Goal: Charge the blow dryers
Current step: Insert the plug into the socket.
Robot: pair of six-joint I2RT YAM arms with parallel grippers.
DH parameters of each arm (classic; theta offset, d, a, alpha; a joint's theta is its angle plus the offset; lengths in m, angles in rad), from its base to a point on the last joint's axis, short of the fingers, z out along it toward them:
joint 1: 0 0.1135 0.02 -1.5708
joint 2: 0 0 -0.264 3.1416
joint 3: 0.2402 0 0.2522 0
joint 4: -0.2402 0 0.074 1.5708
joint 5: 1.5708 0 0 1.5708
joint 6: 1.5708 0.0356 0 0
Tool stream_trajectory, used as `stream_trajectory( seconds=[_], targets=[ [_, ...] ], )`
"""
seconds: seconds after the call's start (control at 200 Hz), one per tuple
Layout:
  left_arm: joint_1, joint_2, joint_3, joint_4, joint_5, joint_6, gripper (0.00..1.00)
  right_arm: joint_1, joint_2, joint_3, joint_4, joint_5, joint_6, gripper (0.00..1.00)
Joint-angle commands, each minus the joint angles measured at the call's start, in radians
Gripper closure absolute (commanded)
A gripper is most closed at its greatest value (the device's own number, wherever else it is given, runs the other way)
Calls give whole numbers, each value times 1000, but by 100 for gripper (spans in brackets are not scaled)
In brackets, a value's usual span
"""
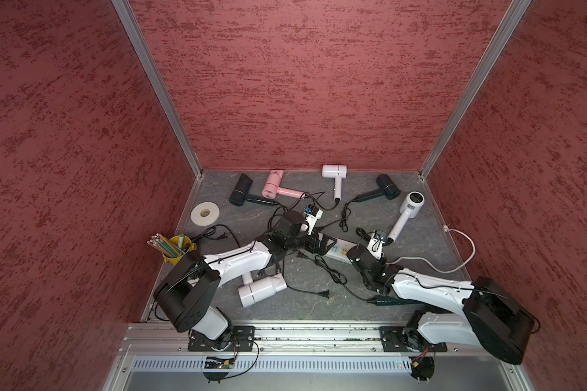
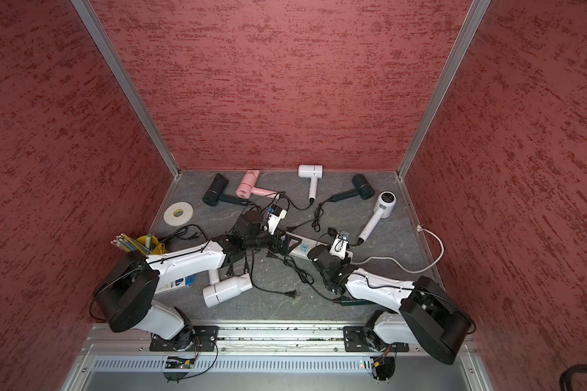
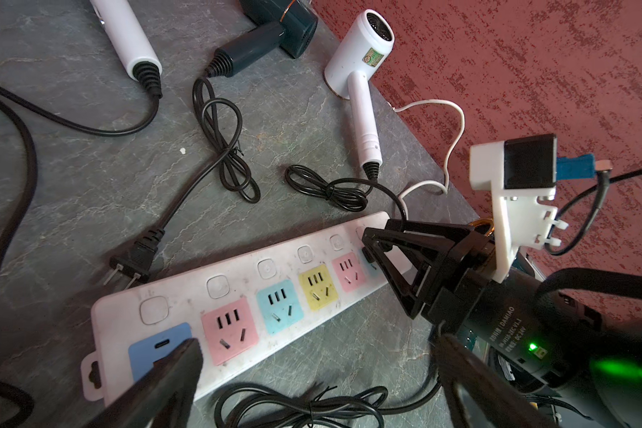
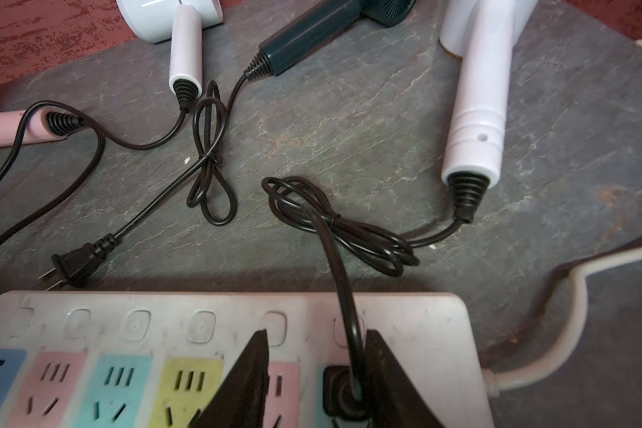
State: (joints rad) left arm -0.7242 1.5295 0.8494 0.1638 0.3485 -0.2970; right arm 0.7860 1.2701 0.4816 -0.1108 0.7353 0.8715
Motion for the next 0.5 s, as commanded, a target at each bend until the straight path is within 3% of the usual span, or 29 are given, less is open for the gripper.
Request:
stream_trajectory(
  seconds=[0.0, 0.17, 0.496],
  targets=[
    [-4, -19, 18, -9, -12, 22, 0, -16, -34, 30, -103, -70, 57, 56],
    [-4, -20, 18, -8, -12, 22, 0, -71, -57, 17, -112, -180, 73, 57],
    [-4, -24, 17, -8, -13, 22, 0, -105, -44, 17, -103, -234, 61, 64]
  ],
)
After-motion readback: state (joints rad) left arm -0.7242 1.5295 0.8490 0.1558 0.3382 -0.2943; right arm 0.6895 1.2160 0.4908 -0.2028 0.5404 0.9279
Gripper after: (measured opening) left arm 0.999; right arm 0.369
